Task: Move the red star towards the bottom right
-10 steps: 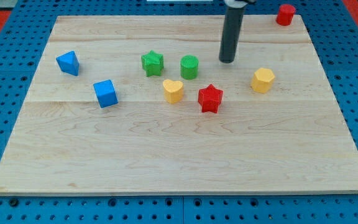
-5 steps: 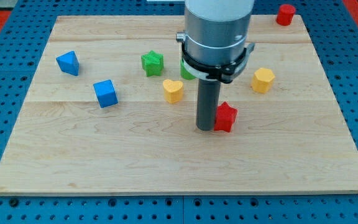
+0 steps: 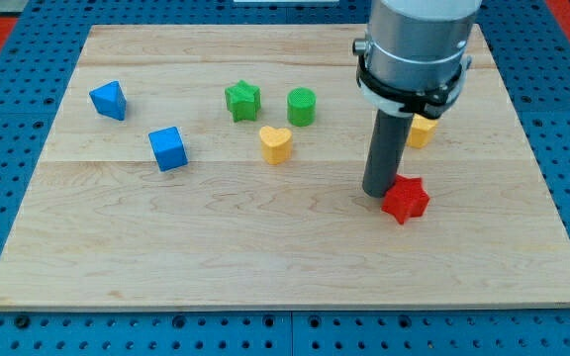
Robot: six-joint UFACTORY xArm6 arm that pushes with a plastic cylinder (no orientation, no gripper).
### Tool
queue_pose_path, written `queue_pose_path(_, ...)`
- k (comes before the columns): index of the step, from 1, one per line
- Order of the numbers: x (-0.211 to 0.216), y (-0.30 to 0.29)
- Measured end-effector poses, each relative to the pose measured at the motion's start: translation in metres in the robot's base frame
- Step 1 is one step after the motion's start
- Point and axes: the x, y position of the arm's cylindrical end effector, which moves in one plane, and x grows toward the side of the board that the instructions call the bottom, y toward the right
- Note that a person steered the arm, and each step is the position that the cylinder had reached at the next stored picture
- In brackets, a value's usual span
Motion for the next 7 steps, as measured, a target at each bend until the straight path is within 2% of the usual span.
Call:
queue_pose_path(1,0.04,0.003)
queue_pose_path(2,0.048,0.029)
queue_pose_path(3,0.038,-0.041)
queue_pose_path(4,0.013,-0.06)
queue_pose_path(5,-0.007,-0.005)
queue_pose_path(7,0.025,0.063)
